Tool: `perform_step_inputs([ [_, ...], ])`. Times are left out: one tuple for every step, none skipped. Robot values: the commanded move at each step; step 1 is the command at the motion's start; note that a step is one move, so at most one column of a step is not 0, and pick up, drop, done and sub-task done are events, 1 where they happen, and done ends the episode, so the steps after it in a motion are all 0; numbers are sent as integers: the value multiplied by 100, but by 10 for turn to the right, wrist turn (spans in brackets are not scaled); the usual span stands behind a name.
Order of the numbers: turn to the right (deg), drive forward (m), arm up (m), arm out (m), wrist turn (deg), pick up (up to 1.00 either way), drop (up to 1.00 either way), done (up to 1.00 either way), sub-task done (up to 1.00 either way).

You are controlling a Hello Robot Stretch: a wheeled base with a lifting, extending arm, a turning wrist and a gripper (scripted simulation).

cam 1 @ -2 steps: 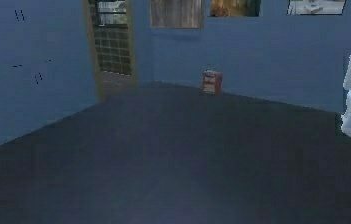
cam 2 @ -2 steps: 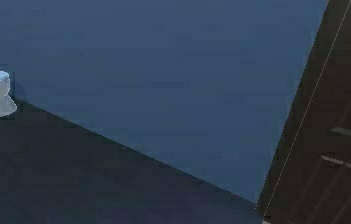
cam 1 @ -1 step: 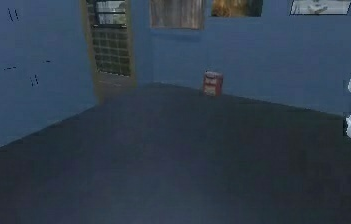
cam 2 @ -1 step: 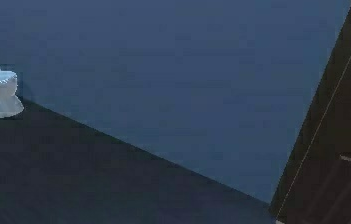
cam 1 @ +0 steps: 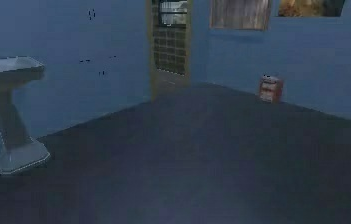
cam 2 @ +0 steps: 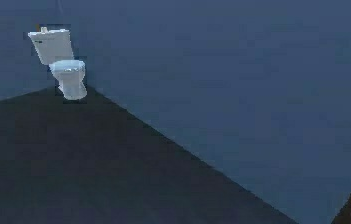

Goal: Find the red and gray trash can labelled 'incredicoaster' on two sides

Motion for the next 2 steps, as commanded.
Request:
perform_step_inputs([
  [0, 100, 0, 0, 0, 0, 0, 0, 0],
  [0, 100, 0, 0, 0, 0, 0, 0, 0],
])
